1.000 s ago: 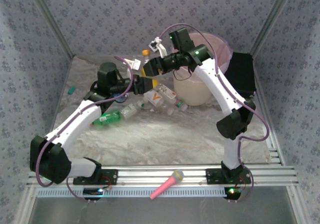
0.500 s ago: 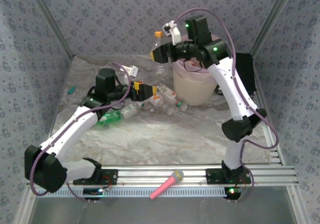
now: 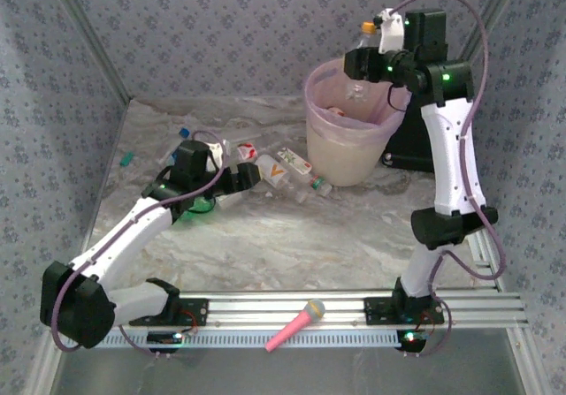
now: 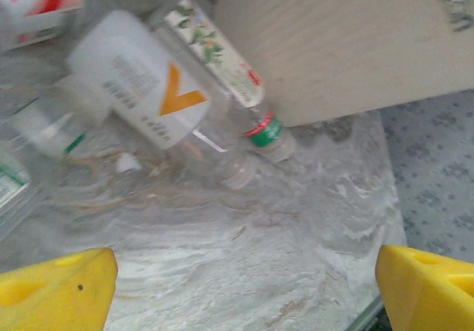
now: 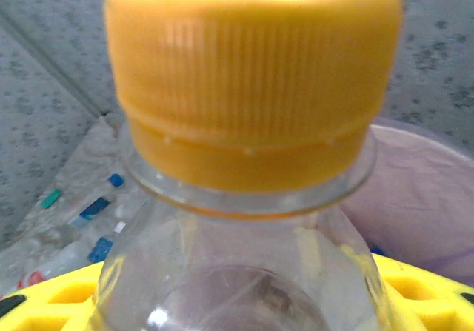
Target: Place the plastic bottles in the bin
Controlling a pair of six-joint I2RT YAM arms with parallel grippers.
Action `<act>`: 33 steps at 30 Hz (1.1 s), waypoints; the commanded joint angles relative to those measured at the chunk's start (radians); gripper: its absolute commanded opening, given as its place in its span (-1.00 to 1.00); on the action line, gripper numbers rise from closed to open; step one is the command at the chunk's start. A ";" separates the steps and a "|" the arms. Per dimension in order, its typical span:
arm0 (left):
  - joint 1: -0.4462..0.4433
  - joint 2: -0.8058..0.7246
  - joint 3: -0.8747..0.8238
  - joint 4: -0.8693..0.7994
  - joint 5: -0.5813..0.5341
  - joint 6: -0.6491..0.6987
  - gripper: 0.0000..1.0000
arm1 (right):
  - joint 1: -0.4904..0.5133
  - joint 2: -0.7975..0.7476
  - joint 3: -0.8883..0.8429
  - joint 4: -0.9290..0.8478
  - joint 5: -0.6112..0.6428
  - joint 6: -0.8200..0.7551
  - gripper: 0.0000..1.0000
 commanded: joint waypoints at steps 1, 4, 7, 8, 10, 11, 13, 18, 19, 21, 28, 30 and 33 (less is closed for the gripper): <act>0.008 -0.041 -0.023 -0.089 -0.129 -0.083 0.73 | -0.019 0.076 0.063 -0.082 0.052 -0.031 -0.65; 0.012 -0.056 -0.040 -0.118 -0.172 -0.118 0.68 | -0.022 0.127 0.078 -0.102 0.054 -0.039 -0.67; 0.019 -0.063 -0.049 -0.143 -0.213 -0.165 0.65 | -0.015 0.175 0.075 -0.119 0.065 -0.047 -0.67; 0.021 -0.063 -0.049 -0.162 -0.235 -0.187 0.65 | -0.008 0.192 0.071 -0.122 0.078 -0.050 -0.67; 0.028 -0.067 -0.050 -0.200 -0.289 -0.232 0.65 | 0.008 0.225 0.068 -0.138 0.110 -0.060 -0.67; 0.033 -0.071 -0.053 -0.211 -0.306 -0.247 0.66 | 0.020 0.241 0.067 -0.146 0.127 -0.067 -0.67; 0.041 -0.080 -0.062 -0.214 -0.321 -0.273 0.66 | 0.032 0.269 0.067 -0.157 0.132 -0.075 -0.66; 0.048 -0.092 -0.073 -0.212 -0.340 -0.300 0.66 | 0.041 0.330 0.063 -0.164 0.126 -0.076 -0.64; 0.050 -0.092 -0.073 -0.213 -0.344 -0.300 0.66 | 0.042 0.342 0.055 -0.164 0.142 -0.075 -0.63; 0.053 -0.092 -0.074 -0.218 -0.350 -0.302 0.66 | 0.046 0.366 0.042 -0.171 0.157 -0.080 -0.61; 0.069 -0.123 -0.085 -0.244 -0.390 -0.323 0.67 | 0.049 0.397 -0.069 -0.134 0.163 -0.086 -0.44; 0.077 -0.136 -0.094 -0.249 -0.397 -0.332 0.67 | 0.052 0.391 -0.116 -0.107 0.176 -0.084 -0.34; 0.091 -0.157 -0.112 -0.255 -0.410 -0.349 0.70 | 0.054 0.372 -0.199 -0.044 0.183 -0.080 -0.18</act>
